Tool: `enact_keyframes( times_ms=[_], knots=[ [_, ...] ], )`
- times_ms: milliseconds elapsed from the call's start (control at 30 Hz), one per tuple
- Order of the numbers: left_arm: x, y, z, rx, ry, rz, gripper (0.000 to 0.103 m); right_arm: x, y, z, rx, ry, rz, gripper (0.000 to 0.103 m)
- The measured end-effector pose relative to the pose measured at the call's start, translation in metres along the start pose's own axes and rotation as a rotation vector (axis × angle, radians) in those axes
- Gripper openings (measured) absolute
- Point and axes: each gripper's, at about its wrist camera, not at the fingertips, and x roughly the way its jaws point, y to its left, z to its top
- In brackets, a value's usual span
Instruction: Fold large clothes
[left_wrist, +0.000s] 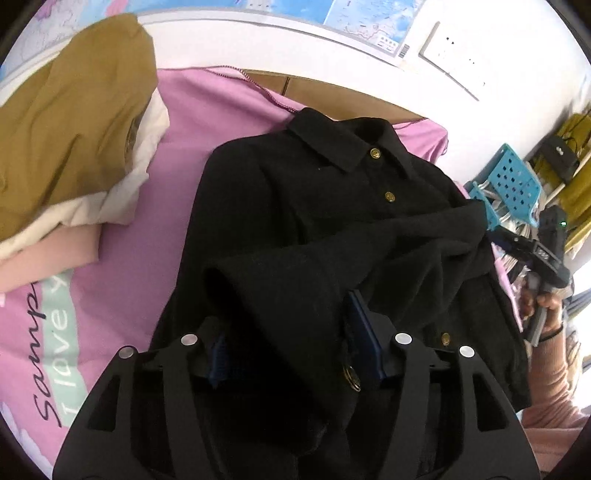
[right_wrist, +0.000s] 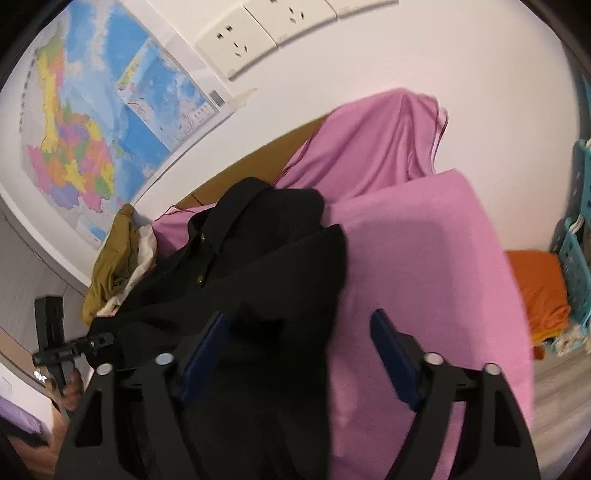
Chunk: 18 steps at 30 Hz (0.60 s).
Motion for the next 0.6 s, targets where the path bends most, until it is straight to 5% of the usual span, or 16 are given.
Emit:
enact_keyframes(
  times_ms=[33,167,267,333,400,500,600],
  knots=[
    [-0.002,0.000,0.000,0.009,-0.006,-0.002,0.056,-0.002,0.000,-0.004,-0.036,0.006,-0.043,0.050],
    [-0.010,-0.004,-0.001,0.036,-0.031,-0.022,0.048,0.008,0.005,-0.009,-0.129,0.051,-0.172,0.048],
    [-0.015,-0.007,0.000,0.060,-0.036,-0.020,0.041,0.016,0.004,0.003,-0.129,0.022,-0.190,0.043],
    [-0.018,-0.008,0.000,0.060,-0.036,-0.023,0.039,0.023,0.008,0.019,-0.143,0.017,-0.169,0.021],
    [-0.018,-0.006,0.001,0.053,-0.030,-0.027,0.039,0.029,0.020,0.034,-0.192,0.015,-0.171,0.015],
    [-0.016,-0.004,0.002,0.054,-0.023,-0.012,0.042,0.032,0.042,0.055,-0.273,0.002,-0.167,0.011],
    [-0.016,-0.003,0.002,0.061,-0.029,0.019,0.057,0.035,0.055,0.070,-0.291,0.028,-0.120,0.011]
  ],
)
